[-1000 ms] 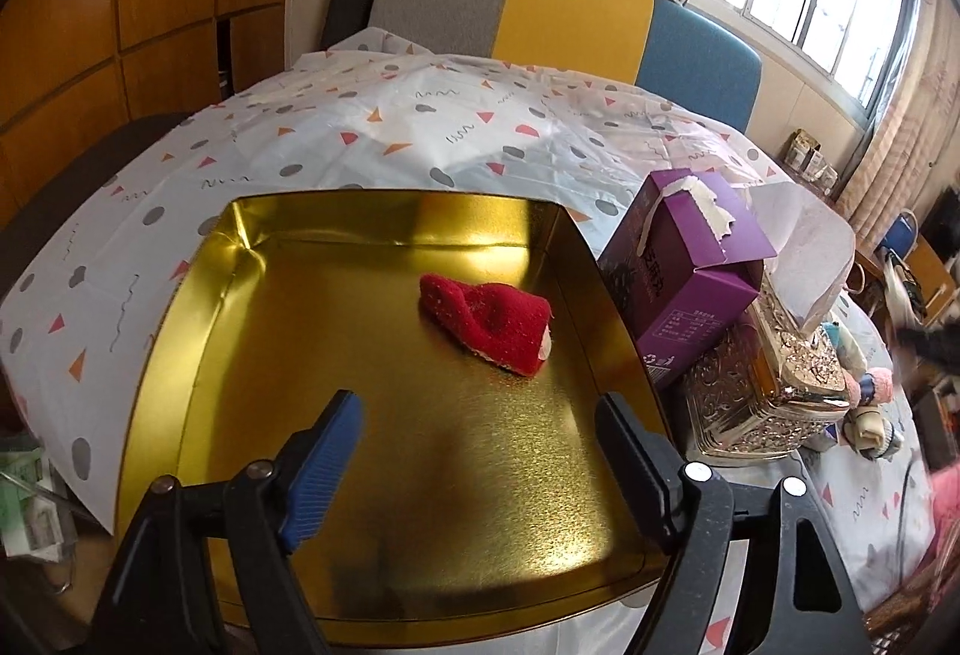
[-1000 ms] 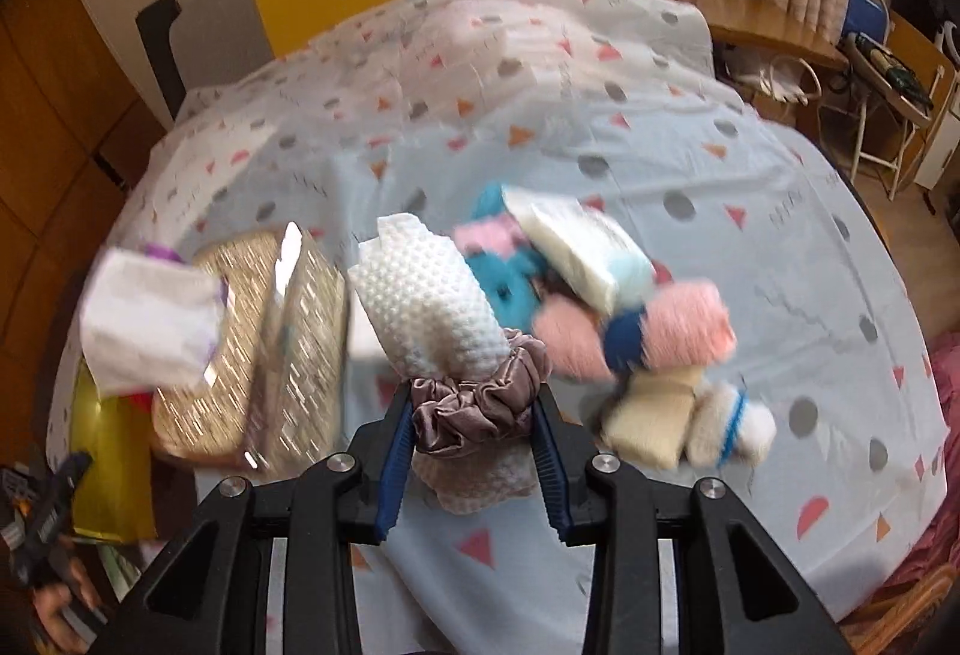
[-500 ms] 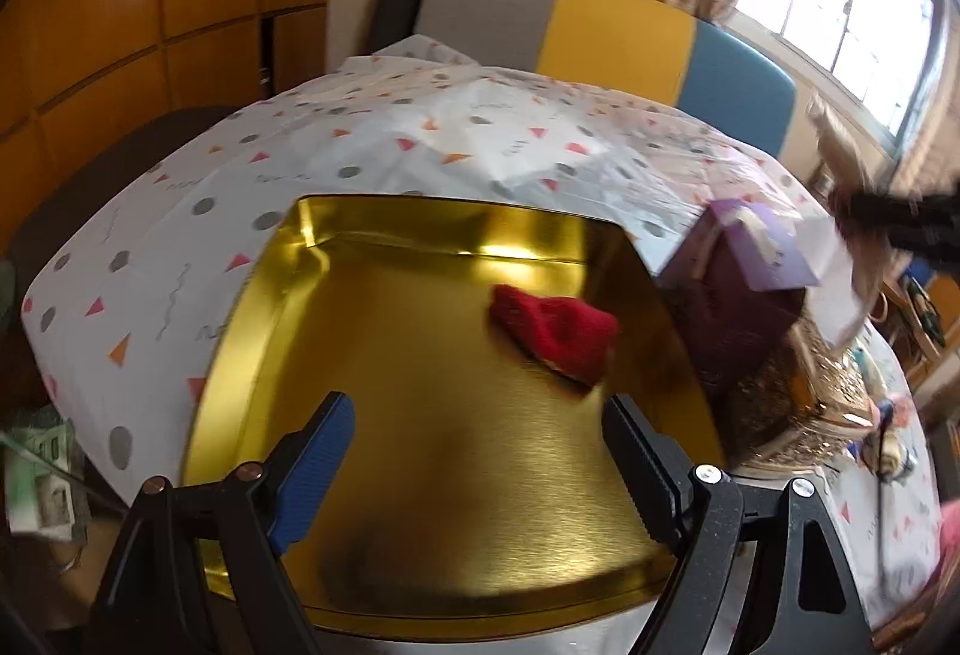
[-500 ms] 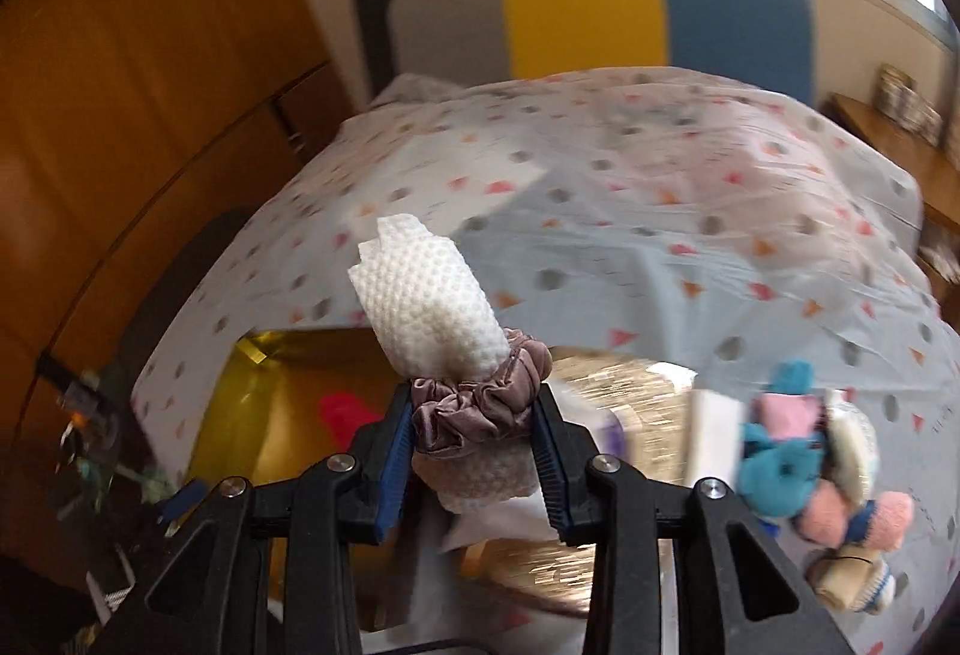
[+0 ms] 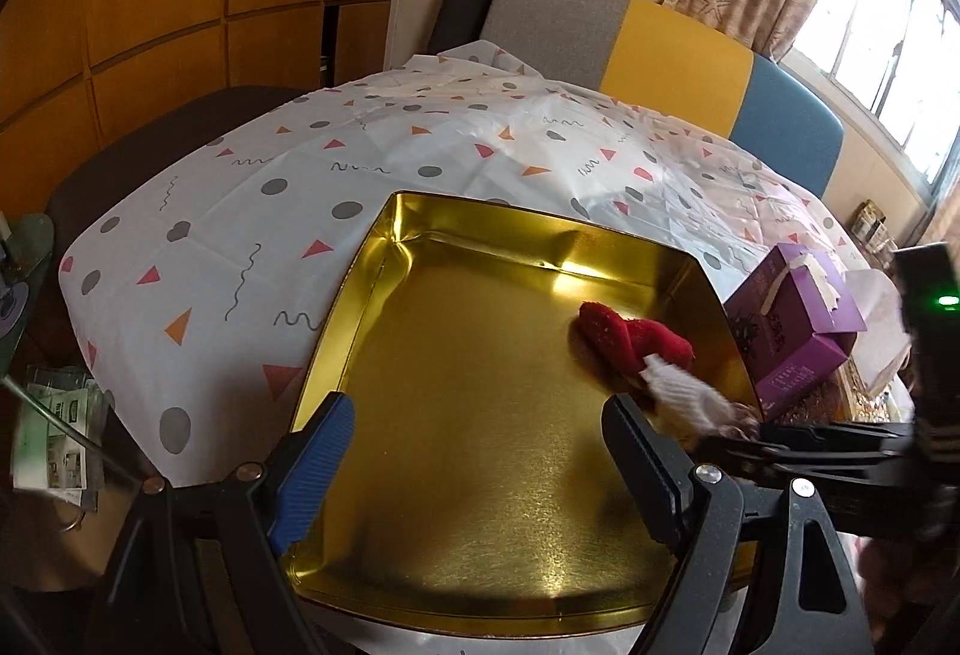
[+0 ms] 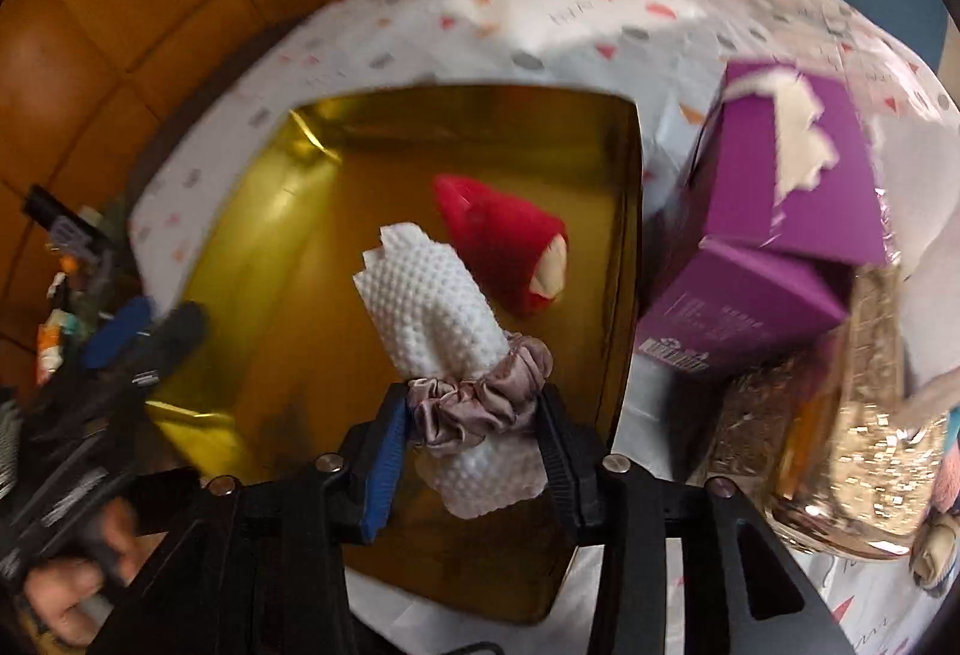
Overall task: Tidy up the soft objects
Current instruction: 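Carry white towel roll into gold tray and open right gripper, then move left tool back to the pile toward the blue Tempo pack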
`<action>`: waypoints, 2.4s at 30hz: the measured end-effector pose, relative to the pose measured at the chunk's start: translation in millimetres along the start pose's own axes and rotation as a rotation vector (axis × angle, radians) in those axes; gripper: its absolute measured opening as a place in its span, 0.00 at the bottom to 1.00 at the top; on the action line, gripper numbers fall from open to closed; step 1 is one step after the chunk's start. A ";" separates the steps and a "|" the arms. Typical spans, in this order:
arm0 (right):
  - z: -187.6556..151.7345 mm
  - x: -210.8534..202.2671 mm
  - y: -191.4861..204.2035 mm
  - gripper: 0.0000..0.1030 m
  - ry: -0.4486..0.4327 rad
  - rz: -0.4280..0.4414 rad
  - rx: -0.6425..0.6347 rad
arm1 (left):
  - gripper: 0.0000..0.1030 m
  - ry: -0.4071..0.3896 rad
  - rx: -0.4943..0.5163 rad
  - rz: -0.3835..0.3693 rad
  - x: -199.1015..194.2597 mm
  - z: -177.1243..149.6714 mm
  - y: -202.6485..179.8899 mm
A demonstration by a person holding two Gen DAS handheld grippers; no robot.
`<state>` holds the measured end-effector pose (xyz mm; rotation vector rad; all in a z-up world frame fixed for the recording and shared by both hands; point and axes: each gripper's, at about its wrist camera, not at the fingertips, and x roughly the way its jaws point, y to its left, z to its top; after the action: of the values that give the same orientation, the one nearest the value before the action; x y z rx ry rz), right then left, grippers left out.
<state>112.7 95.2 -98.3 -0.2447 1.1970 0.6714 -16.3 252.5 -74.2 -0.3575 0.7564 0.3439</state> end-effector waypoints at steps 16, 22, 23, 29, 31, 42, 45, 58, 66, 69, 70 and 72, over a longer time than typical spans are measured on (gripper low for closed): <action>-23.8 -48.7 -0.5 0.60 -0.235 -0.111 -0.057 | 0.83 -0.035 0.080 -0.003 -13.9 -2.6 -22.8; -33.4 -80.4 -2.4 0.60 -0.349 -0.156 -0.070 | 0.83 -0.039 0.110 -0.018 -19.9 -5.6 -33.0; -35.3 -85.2 -4.0 0.60 -0.365 -0.164 -0.069 | 0.83 -0.040 0.116 -0.020 -20.8 -6.4 -34.8; -47.7 -115.3 -24.1 0.60 -0.456 -0.217 -0.036 | 0.83 -0.036 0.136 -0.034 -24.1 -10.6 -45.0; -53.0 -126.5 -37.4 0.60 -0.483 -0.235 -0.007 | 0.83 -0.036 0.148 -0.037 -25.0 -11.6 -48.9; -85.2 -168.6 -139.9 0.60 -0.541 -0.400 0.231 | 0.83 -0.033 0.239 -0.065 -30.1 -19.8 -78.0; -97.3 -175.6 -173.9 0.60 -0.542 -0.455 0.312 | 0.83 -0.028 0.263 -0.074 -31.0 -22.2 -87.1; -157.3 -180.9 -312.1 0.60 -0.536 -0.633 0.651 | 0.83 -0.021 0.386 -0.163 -40.7 -33.6 -130.2; -195.8 -178.5 -358.8 0.60 -0.532 -0.571 0.912 | 0.83 -0.050 0.506 -0.330 -62.8 -34.4 -183.8; -203.8 -177.2 -367.0 0.60 -0.524 -0.531 0.971 | 0.83 -0.064 0.565 -0.391 -70.7 -34.5 -210.5; -207.1 -177.2 -368.1 0.60 -0.523 -0.526 0.986 | 0.82 -0.058 0.587 -0.414 -71.7 -34.8 -221.3; -213.7 -177.0 -371.7 0.60 -0.523 -0.501 1.021 | 0.81 -0.035 0.618 -0.465 -72.9 -36.4 -242.5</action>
<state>133.7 -367.7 -77.2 0.4613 0.7923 -0.3438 15.5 9.6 -0.7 0.0635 0.6839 -0.3217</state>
